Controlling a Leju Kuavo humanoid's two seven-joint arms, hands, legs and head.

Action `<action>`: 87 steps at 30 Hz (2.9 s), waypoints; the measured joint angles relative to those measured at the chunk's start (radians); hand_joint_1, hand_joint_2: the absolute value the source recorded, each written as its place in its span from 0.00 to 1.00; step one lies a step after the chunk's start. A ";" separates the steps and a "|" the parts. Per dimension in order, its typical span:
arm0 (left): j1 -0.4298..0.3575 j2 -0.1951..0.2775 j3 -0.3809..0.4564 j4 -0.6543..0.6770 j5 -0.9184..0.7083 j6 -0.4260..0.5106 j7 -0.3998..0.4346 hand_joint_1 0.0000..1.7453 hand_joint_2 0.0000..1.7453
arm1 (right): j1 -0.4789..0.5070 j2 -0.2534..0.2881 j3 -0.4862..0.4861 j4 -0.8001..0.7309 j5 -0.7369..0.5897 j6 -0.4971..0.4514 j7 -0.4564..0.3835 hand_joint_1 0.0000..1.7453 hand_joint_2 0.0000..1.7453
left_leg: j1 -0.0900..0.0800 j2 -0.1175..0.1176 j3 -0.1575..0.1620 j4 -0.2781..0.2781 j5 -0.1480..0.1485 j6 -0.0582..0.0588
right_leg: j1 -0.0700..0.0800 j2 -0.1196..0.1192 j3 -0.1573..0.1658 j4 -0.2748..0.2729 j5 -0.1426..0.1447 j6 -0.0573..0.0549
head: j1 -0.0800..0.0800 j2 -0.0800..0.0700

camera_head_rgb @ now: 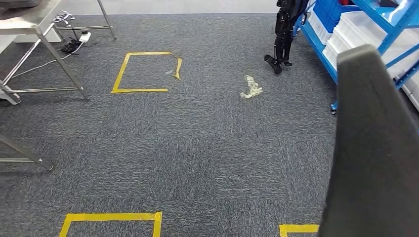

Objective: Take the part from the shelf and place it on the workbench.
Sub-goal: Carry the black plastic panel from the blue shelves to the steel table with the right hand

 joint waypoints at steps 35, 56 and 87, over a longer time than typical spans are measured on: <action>-0.013 -0.014 -0.018 -0.026 0.015 0.005 0.013 0.00 1.00 | -0.003 -0.022 0.008 -0.016 0.046 -0.024 0.015 1.00 1.00 | 0.005 -0.040 -0.026 0.014 0.002 -0.027 | -0.015 0.013 0.024 -0.062 0.026 -0.017 | 0.001 0.000; -0.020 -0.008 -0.001 -0.025 0.052 0.047 0.003 0.00 1.00 | -0.152 0.003 0.074 0.020 0.092 0.093 0.052 1.00 1.00 | -0.010 0.087 -0.013 -0.009 0.012 0.016 | 0.013 -0.054 -0.047 0.129 -0.078 -0.045 | -0.002 0.000; -0.001 -0.070 0.065 -0.016 0.114 0.170 0.063 0.00 1.00 | -0.249 0.004 0.076 0.113 0.045 0.123 0.009 1.00 1.00 | -0.004 0.079 -0.029 -0.008 0.025 0.015 | 0.011 -0.049 -0.065 0.152 -0.078 -0.035 | 0.001 0.000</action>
